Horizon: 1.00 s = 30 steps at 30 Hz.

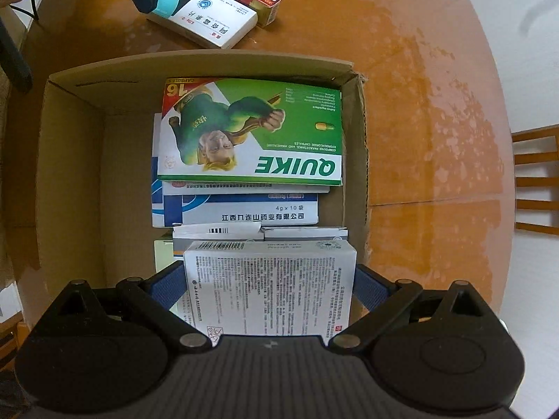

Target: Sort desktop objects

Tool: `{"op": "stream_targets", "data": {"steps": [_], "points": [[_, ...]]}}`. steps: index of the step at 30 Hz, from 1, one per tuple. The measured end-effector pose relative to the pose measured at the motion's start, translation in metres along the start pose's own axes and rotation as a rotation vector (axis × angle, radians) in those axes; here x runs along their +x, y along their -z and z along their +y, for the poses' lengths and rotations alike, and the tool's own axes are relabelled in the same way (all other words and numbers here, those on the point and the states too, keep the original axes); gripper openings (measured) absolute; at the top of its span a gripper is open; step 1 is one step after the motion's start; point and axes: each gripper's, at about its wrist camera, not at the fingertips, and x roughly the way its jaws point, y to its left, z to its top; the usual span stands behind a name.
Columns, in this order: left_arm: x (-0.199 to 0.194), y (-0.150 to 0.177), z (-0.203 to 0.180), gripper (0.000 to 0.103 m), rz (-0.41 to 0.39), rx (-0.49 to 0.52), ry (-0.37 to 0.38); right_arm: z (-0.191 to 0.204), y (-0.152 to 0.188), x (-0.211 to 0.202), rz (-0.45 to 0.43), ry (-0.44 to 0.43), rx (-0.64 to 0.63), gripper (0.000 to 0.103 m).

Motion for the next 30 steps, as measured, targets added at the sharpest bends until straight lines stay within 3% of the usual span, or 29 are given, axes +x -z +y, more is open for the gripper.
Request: {"op": "stream_targets", "data": {"steps": [23, 27, 30], "points": [[-0.003, -0.001, -0.001, 0.103, -0.012, 0.009, -0.004, 0.01, 0.003, -0.007, 0.002, 0.005, 0.028, 0.101], [-0.006, -0.001, -0.002, 0.103, -0.022, 0.013, 0.001, -0.004, 0.012, -0.047, -0.066, 0.001, 0.176, 0.103], [-0.007, -0.001, -0.003, 0.103, -0.024, 0.017, 0.004, -0.031, 0.035, -0.085, -0.169, 0.07, 0.424, 0.103]]}}
